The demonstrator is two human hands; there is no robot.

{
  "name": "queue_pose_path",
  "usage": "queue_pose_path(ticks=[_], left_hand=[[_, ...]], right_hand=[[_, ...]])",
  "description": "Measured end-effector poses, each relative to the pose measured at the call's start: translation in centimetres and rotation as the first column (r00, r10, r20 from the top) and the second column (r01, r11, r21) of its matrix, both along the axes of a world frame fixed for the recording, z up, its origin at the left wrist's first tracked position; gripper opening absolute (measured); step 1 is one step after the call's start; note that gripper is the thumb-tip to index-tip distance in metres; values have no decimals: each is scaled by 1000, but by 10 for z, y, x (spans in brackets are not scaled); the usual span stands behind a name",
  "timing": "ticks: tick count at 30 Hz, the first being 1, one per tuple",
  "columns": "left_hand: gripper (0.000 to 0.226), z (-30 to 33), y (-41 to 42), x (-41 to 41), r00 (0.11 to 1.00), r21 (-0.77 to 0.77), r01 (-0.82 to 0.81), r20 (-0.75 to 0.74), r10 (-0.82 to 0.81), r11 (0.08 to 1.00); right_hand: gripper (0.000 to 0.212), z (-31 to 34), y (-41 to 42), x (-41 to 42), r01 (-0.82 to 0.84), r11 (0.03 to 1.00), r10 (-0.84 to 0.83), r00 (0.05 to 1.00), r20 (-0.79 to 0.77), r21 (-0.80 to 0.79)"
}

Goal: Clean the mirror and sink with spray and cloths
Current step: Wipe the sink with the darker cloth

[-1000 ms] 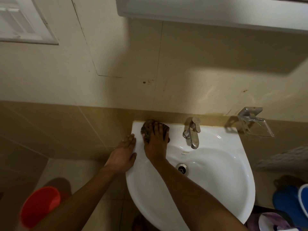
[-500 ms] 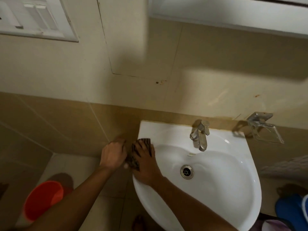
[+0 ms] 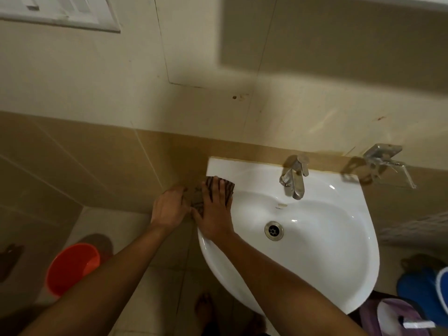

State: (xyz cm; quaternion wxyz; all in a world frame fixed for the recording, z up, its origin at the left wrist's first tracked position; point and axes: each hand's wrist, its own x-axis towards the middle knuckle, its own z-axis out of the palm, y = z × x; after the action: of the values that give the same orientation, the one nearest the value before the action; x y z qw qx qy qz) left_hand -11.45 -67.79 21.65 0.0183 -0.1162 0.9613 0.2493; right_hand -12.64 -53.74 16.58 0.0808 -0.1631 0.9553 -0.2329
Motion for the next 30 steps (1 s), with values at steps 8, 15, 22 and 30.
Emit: queue_pose_path(ticks=[8, 15, 22, 30], left_hand=[[38, 3, 10, 20, 999, -24, -16, -43, 15, 1000], [38, 7, 60, 63, 988, -32, 86, -123, -89, 996], [39, -3, 103, 125, 971, -136, 198, -105, -213, 971], [36, -5, 133, 171, 947, -203, 291, -76, -311, 935]], right_hand=[[81, 12, 7, 77, 60, 998, -55, 963, 264, -12], [72, 0, 51, 129, -84, 989, 75, 995, 70, 125], [55, -1, 136, 177, -183, 955, 231, 952, -200, 232], [50, 1, 259, 195, -169, 900, 336, 857, -391, 402]])
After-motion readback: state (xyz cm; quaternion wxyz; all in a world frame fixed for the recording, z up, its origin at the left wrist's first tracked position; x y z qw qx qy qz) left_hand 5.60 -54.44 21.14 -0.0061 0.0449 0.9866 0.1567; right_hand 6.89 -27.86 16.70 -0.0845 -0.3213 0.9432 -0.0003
